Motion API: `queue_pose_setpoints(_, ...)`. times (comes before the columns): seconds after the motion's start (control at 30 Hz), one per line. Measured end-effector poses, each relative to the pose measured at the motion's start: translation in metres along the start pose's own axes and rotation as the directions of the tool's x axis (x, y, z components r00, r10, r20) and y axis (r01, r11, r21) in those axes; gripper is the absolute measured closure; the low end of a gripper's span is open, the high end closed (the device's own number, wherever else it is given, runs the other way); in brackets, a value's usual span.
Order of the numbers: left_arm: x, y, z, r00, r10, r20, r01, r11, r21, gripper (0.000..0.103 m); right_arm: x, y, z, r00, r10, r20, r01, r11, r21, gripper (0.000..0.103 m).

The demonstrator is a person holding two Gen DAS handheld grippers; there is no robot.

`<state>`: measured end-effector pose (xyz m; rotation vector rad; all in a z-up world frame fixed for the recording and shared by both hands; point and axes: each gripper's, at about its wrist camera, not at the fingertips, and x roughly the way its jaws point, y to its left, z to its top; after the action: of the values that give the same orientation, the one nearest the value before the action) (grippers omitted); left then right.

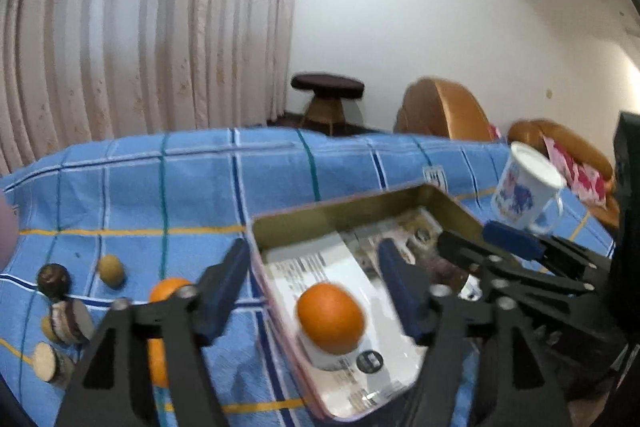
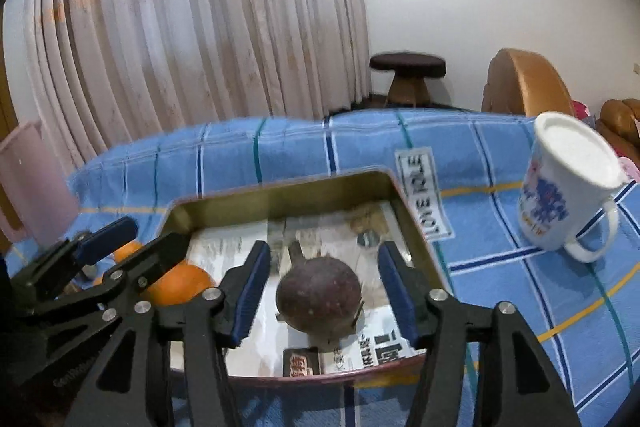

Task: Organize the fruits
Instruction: 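Carry the sweet potato into the tin box and open the right gripper, then lower the orange into the tin box and open the left gripper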

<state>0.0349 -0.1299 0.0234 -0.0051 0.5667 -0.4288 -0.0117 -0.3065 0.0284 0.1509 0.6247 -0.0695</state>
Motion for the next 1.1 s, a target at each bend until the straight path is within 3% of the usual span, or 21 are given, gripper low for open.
queue_pose_setpoints(0.1, -0.012, 0.005, 0.004, 0.999, 0.017, 0.038, -0.016, 1.000, -0.004, 0.007, -0.012, -0.008, 0.003, 0.998, 0.020, 0.063, -0.023, 0.998, 0.055, 0.025)
queue_pose_setpoints(0.27, -0.036, 0.025, 0.009, 0.989, 0.105, 0.104, -0.103, 0.994, -0.028, 0.000, -0.021, -0.016, 0.006, 0.992, -0.002, 0.125, -0.011, 0.995, 0.103, 0.024)
queue_pose_setpoints(0.4, -0.048, 0.049, 0.001, 0.976, 0.179, 0.120, -0.172, 0.983, -0.071, 0.000, -0.021, -0.015, 0.005, 0.991, -0.008, 0.135, -0.006, 0.995, 0.103, 0.024)
queue_pose_setpoints(0.53, -0.049, 0.062, -0.008, 0.965, 0.245, 0.096, -0.241, 0.969, -0.048, 0.000, -0.022, -0.006, -0.001, 0.988, -0.029, 0.150, 0.019, 0.998, 0.064, 0.025)
queue_pose_setpoints(0.87, -0.051, 0.085, -0.026, 0.953, 0.297, 0.057, -0.296, 0.955, -0.030, 0.000, -0.033, 0.021, -0.013, 0.974, -0.086, 0.212, 0.081, 0.996, 0.031, 0.025)
queue_pose_setpoints(1.1, -0.052, 0.102, -0.033, 0.948, 0.318, 0.027, -0.318, 0.948, -0.020, 0.000, -0.038, 0.050, -0.024, 0.975, -0.066, 0.212, 0.066, 0.998, 0.009, 0.025)
